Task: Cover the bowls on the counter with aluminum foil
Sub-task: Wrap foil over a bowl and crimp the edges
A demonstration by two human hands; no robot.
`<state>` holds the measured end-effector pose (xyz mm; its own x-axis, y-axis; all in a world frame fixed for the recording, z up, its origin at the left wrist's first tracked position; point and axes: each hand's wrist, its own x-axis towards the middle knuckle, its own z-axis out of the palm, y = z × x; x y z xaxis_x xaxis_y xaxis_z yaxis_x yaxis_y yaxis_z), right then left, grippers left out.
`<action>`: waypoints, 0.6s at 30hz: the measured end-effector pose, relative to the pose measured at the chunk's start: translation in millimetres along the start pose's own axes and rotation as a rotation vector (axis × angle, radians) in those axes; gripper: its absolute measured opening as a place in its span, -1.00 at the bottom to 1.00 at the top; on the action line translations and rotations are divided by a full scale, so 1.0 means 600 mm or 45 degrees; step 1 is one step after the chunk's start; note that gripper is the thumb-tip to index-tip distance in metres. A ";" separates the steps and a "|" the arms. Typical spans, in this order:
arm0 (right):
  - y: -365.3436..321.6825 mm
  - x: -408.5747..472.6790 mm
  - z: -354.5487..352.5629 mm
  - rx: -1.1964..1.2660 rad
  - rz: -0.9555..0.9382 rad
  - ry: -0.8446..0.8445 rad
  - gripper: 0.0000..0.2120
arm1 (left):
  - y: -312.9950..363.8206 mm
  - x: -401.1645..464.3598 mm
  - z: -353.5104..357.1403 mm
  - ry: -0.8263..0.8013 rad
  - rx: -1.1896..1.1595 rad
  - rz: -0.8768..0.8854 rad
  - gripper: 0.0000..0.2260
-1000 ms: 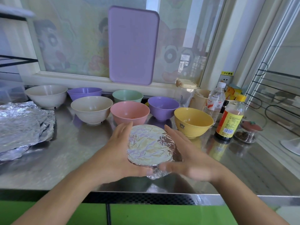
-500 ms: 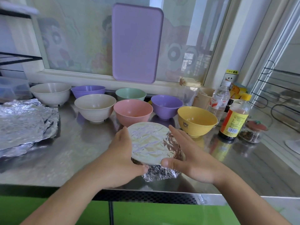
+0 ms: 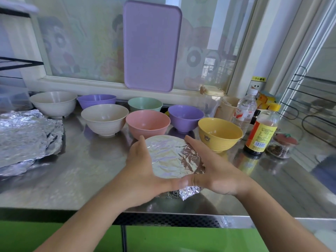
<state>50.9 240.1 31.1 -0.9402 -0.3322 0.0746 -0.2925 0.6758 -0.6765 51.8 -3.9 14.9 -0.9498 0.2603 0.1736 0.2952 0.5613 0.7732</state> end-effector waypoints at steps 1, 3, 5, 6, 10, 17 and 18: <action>-0.001 -0.002 0.002 -0.030 0.001 0.022 0.11 | -0.001 0.003 0.004 0.026 0.022 0.005 0.46; 0.002 -0.004 0.007 -0.107 0.003 0.065 0.19 | -0.005 0.008 0.009 0.065 0.042 0.058 0.40; 0.004 -0.006 0.016 -0.162 -0.010 0.105 0.24 | -0.009 0.011 0.011 0.068 0.041 0.123 0.27; 0.005 -0.008 0.020 -0.185 -0.021 0.117 0.23 | -0.012 0.012 0.012 0.077 0.025 0.151 0.19; 0.002 -0.011 0.032 -0.253 -0.049 0.141 0.07 | -0.015 0.007 0.012 0.130 0.059 0.195 0.13; 0.012 -0.012 0.006 0.011 0.012 -0.062 0.00 | -0.025 0.005 0.008 0.167 0.060 0.197 0.27; 0.012 -0.009 -0.002 0.098 0.026 -0.063 -0.05 | -0.025 0.005 0.008 0.167 0.056 0.199 0.25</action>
<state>53.7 247.3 26.6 -0.9355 -0.3525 0.0256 -0.2577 0.6307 -0.7320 45.0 -7.4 0.9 -0.8968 0.2441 0.3691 0.4412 0.5566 0.7039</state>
